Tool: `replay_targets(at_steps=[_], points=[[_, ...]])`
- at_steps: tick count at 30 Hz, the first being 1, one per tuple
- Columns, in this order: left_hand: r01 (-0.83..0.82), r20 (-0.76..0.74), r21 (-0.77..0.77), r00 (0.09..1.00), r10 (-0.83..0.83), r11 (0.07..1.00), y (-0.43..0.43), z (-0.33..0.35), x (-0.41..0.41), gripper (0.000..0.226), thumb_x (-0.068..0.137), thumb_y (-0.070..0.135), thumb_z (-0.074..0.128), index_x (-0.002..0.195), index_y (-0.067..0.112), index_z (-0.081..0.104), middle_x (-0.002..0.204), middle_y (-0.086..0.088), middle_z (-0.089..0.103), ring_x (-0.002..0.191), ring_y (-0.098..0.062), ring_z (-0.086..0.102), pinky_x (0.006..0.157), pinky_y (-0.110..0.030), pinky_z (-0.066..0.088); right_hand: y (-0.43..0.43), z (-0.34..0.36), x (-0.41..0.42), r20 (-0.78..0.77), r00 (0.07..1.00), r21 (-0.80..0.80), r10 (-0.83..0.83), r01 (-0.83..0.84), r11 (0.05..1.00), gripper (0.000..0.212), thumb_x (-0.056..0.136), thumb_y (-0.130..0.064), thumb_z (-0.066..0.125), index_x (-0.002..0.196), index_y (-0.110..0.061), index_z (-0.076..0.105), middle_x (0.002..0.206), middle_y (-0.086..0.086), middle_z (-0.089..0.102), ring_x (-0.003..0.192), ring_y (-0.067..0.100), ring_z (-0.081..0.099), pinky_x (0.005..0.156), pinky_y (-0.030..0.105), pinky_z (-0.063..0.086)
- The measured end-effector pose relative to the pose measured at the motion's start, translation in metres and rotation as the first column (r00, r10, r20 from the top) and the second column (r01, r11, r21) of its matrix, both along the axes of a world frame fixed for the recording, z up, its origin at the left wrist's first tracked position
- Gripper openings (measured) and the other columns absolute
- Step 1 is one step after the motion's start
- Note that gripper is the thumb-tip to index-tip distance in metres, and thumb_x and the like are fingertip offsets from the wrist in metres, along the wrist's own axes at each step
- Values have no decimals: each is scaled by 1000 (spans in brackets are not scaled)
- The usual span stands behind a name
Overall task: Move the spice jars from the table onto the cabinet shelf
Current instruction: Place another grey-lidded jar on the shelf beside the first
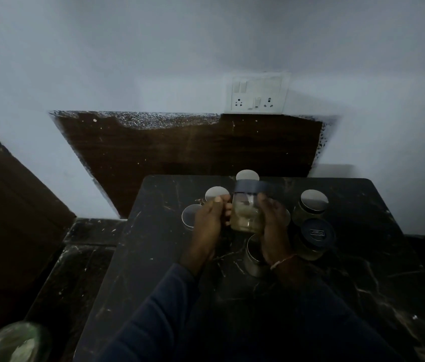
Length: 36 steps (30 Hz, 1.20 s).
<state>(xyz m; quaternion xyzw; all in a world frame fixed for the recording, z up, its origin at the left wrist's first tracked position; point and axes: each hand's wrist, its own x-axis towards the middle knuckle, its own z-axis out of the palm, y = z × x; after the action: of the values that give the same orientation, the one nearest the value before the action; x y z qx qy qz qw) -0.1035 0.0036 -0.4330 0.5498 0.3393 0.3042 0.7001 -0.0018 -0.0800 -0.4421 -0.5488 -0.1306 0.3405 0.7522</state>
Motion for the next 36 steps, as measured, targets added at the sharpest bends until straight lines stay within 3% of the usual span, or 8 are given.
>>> replay_targets(at_steps=[3, 6, 9, 11, 17, 23, 32, 36], points=[[54, -1, -197, 998, -55, 979, 7, 1, 2, 40, 103, 37, 34, 102, 11, 64, 92, -10, 68, 84, -24, 64, 67, -30, 53, -4, 2, 8, -141, 976, 121, 164, -147, 982, 45, 91, -57, 44, 99, -27, 77, 105, 6, 76, 96, 23, 73, 71, 36, 61], [90, 62, -415, 996, -71, 905, 0, -3, 5, 46, 101, 46, 36, 111, 10, 63, 102, -16, 74, 89, -28, 72, 67, -37, 59, 3, -5, 4, -138, 965, -90, 223, -236, 968, 50, 97, -58, 34, 97, -26, 72, 95, 1, 77, 85, 14, 75, 63, 26, 59], [70, 88, -312, 995, -44, 947, 0, -8, 1, 28, 102, 26, 41, 123, 17, 57, 111, -9, 69, 97, -24, 70, 75, -39, 57, 7, -9, 13, 102, 992, -336, 74, -36, 941, 23, 102, -30, 41, 104, -25, 64, 110, 8, 69, 93, 18, 67, 80, 37, 56], [55, 57, -227, 997, -43, 972, 2, -9, -2, 30, 101, 12, 41, 122, 27, 56, 114, -4, 67, 95, -17, 70, 74, -34, 57, 8, -10, 14, 166, 983, -372, 80, -13, 928, 29, 103, -20, 39, 123, -17, 60, 120, 12, 63, 108, 27, 61, 95, 49, 51], [60, 82, -180, 996, -46, 982, 5, 1, -9, 33, 94, 13, 55, 121, 32, 57, 113, 1, 69, 97, -17, 71, 71, -31, 58, 10, 2, 8, 3, 996, -278, 86, -82, 957, 29, 103, -30, 39, 116, -13, 60, 117, 19, 66, 105, 33, 65, 93, 51, 52], [76, 63, -185, 996, -66, 980, 7, 5, -16, 44, 95, 7, 53, 137, 20, 50, 130, -6, 58, 109, -21, 63, 76, -32, 59, 12, 8, 3, -54, 990, -185, 129, -137, 973, 53, 104, -41, 26, 146, -10, 36, 135, 20, 55, 120, 38, 56, 101, 53, 46], [49, 63, -201, 997, -37, 978, 6, -1, -19, 41, 93, 1, 54, 130, 19, 55, 109, -1, 68, 94, -12, 71, 71, -29, 59, 12, 4, 5, -109, 975, -185, 192, -210, 960, 54, 104, -45, 24, 139, -9, 43, 127, 18, 59, 105, 30, 63, 74, 36, 52], [54, 56, -226, 998, -43, 973, 8, -4, -20, 39, 94, 1, 53, 128, 20, 56, 106, 1, 70, 91, -12, 72, 71, -31, 60, 13, 1, 5, -144, 976, -204, 164, -191, 960, 54, 103, -45, 26, 141, -9, 42, 131, 21, 58, 116, 36, 59, 91, 47, 51]])
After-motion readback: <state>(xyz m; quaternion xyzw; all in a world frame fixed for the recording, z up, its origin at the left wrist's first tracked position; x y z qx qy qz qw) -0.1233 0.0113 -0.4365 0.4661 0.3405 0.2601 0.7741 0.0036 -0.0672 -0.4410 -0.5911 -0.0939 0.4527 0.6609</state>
